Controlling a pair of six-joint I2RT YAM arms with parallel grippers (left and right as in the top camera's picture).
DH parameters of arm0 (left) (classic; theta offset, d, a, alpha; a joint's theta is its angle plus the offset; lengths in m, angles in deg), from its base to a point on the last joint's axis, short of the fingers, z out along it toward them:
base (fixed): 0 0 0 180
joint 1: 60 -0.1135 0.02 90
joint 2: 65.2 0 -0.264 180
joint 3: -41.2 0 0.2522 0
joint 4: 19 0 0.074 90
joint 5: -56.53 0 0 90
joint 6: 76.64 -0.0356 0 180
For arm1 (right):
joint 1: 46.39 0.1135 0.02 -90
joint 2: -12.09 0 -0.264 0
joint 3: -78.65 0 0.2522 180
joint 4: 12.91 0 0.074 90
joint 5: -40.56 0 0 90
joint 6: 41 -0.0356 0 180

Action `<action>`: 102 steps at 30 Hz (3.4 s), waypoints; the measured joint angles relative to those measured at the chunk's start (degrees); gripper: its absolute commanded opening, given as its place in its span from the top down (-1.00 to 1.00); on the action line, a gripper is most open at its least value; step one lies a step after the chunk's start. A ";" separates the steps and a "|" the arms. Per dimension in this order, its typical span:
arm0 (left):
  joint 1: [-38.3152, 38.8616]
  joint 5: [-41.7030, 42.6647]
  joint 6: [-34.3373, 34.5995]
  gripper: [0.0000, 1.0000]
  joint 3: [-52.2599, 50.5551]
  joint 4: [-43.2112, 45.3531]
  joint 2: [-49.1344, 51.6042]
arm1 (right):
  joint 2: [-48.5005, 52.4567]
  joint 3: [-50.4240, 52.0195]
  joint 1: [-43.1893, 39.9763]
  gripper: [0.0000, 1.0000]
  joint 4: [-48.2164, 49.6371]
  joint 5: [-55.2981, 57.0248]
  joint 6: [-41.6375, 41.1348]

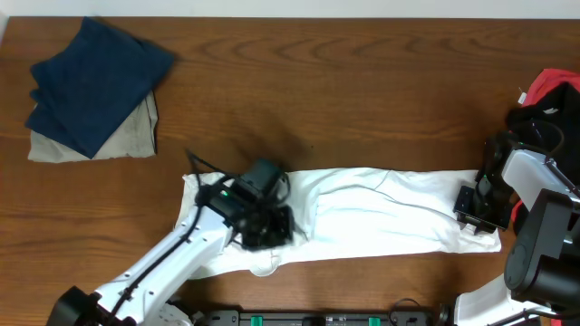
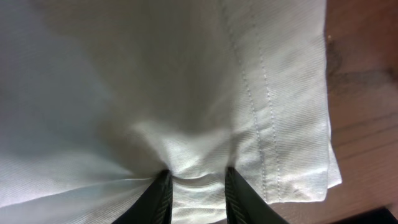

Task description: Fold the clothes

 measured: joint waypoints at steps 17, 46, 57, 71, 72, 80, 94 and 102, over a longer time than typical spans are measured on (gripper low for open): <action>-21.62 -21.03 -4.63 0.08 0.13 9.75 0.02 | 0.00 0.02 0.00 0.45 0.00 -0.02 0.00; -31.91 -29.92 -7.74 0.88 0.26 10.99 11.76 | 0.00 0.02 0.00 0.45 0.02 -0.04 0.00; -47.54 -23.26 -8.24 0.28 0.44 14.97 11.58 | 0.00 0.04 0.00 0.40 0.17 -0.24 0.00; -48.06 -16.76 -12.00 -0.39 0.83 11.28 8.22 | -0.59 -7.50 -0.04 -0.03 -7.02 -5.90 1.73; -48.06 -16.61 -12.04 -0.43 1.20 10.73 7.23 | -1.05 -8.79 -0.07 -0.23 -6.99 -6.08 1.88; -48.09 -16.61 -12.02 -0.73 3.72 2.95 -1.05 | -5.11 -11.67 -2.03 -0.55 -2.91 -6.25 12.13; -48.06 -16.61 -12.20 -0.74 3.74 -7.08 -1.09 | -4.94 2.86 -7.37 -0.43 10.91 -2.36 18.78; -48.06 -16.61 -12.26 -0.74 3.74 -7.13 -1.09 | -6.25 5.86 -7.34 -0.07 14.40 -6.19 22.14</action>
